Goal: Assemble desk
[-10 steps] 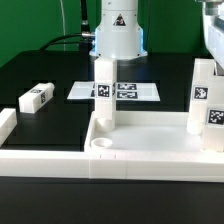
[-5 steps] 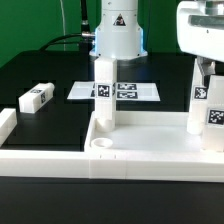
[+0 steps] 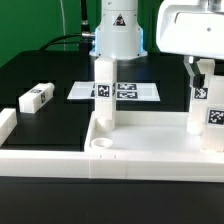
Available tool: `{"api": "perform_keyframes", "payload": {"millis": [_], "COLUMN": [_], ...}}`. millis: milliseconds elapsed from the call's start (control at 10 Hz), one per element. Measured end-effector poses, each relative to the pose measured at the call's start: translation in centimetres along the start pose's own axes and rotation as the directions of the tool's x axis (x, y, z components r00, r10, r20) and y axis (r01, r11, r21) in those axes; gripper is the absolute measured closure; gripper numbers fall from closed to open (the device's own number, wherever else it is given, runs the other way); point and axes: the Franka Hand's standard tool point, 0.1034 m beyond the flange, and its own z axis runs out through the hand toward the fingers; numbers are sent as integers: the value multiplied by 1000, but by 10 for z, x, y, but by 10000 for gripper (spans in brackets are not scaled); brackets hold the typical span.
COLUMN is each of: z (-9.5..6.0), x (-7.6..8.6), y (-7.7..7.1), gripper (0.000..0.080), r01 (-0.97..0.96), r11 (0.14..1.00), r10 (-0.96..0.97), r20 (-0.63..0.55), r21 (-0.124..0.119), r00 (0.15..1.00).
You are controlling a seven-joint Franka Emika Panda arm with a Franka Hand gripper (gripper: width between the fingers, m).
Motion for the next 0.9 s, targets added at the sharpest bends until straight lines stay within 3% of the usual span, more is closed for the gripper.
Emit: {"api": "perform_keyframes", "payload": {"millis": [200, 500, 600, 700, 800, 900], "z": [0, 1, 1, 1, 1, 1], "x": [2, 3, 3, 3, 3, 3], "y": [3, 4, 4, 4, 4, 4], "gripper": [150, 150, 256, 429, 429, 511], "r01": [184, 280, 279, 279, 279, 279], "r11": [983, 960, 960, 960, 960, 960], "r10": [-184, -280, -279, -279, -279, -279], "r20": [-10, -13, -13, -13, -14, -14], "r21": [-23, -24, -24, -24, -23, -23], "r00": [983, 960, 960, 960, 960, 960]}}
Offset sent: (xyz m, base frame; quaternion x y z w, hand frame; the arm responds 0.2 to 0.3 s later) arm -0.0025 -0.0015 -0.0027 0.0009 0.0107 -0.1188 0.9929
